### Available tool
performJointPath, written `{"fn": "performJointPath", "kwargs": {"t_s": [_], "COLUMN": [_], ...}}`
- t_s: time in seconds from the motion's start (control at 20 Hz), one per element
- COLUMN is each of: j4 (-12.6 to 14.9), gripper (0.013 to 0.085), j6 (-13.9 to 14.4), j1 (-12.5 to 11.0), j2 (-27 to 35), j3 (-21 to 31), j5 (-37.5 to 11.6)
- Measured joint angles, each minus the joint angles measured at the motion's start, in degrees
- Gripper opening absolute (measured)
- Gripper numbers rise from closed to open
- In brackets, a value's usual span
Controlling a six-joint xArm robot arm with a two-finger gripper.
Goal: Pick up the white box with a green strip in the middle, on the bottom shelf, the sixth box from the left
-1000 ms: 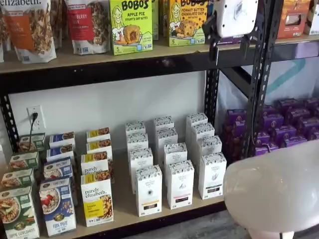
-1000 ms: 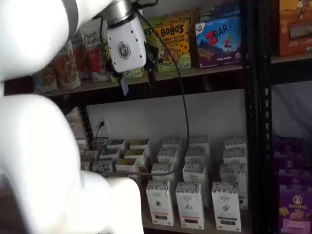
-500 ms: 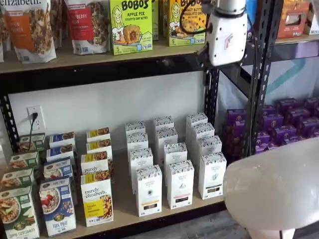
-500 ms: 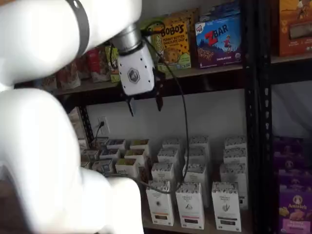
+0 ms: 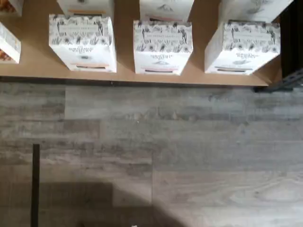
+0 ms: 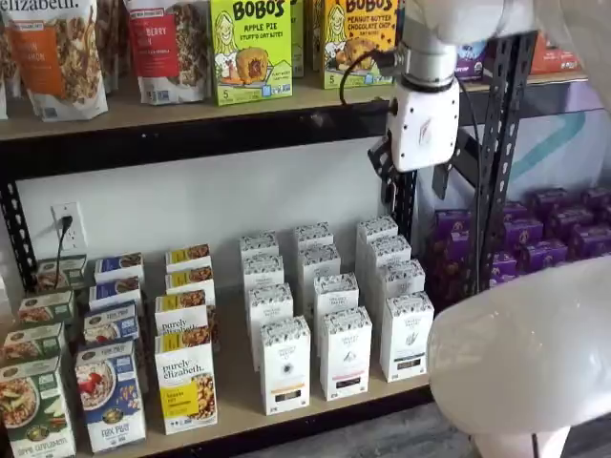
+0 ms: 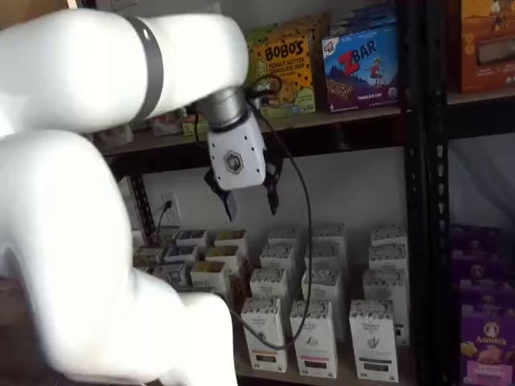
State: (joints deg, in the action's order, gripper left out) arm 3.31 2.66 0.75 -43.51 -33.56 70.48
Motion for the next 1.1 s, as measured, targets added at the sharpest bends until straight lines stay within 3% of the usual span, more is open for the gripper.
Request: {"fn": "performJointPath", "kwargs": {"t_s": [0.2,0.4,0.55,0.75,1.0,1.1], "j4": [-1.38,0.37,-0.61,3.90,2.70,5.51], "gripper": [0.0850,0.0850,0.0850,0.0850,0.0850,0.0850], "j6": [-2.46,-2.93,-4.88,-2.71,-4.91,-2.71], "j1": [-2.27,-3.86,-5.50,-6.62,-8.48,-8.82], "j2": [1.94,6.93,10.99,18.83,25.28,29.10], "j3": [3.92,6.46,8.09,8.28,8.97,8.58], "j5": [-7.10,-13.45,-19.22,-25.38,-33.71,-37.26]}}
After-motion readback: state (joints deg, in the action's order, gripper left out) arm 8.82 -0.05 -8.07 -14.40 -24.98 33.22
